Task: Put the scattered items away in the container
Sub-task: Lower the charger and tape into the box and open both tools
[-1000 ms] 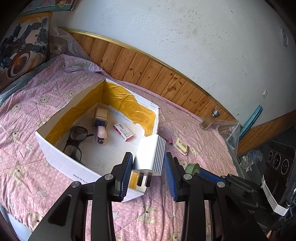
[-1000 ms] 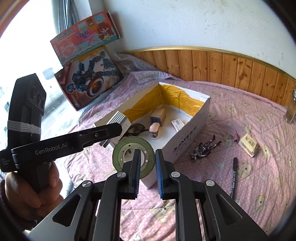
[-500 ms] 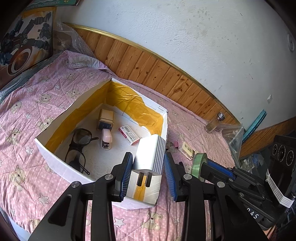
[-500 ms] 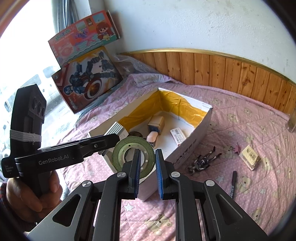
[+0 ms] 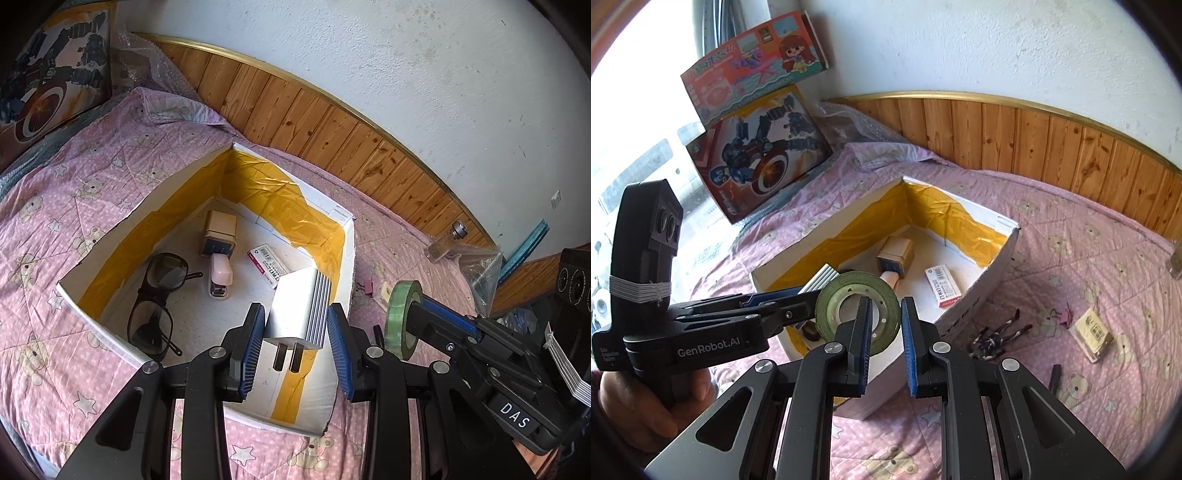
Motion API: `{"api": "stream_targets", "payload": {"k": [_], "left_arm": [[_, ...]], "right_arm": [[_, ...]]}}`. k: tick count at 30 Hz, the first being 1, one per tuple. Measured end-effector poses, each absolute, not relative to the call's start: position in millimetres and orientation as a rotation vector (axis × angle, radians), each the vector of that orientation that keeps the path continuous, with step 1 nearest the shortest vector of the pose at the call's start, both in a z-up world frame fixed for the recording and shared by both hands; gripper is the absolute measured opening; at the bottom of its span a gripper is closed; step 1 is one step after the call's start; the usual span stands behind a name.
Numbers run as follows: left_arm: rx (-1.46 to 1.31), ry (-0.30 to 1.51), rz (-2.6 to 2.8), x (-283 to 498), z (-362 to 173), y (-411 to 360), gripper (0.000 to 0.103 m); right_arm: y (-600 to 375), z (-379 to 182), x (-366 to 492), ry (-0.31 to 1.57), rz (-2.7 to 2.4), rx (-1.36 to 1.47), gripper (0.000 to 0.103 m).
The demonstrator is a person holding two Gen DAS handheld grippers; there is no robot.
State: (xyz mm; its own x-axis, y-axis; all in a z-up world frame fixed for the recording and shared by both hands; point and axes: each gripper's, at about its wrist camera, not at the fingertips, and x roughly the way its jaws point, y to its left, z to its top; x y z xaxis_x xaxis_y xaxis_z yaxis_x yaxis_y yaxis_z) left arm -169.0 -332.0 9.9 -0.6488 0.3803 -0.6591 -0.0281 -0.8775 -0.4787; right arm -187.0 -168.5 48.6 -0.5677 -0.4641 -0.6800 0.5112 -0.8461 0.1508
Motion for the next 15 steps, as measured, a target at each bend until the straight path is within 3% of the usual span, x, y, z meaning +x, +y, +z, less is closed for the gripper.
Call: {"api": "stream_targets", "payload": {"k": [15], "left_arm": [[-1.343,-0.548,2.618,-194.0,-12.3,-328.7,0.036]], "right_arm": [[-186.8,25.2,-226.4,0.2,-2.322,1.069,0.016]]}}
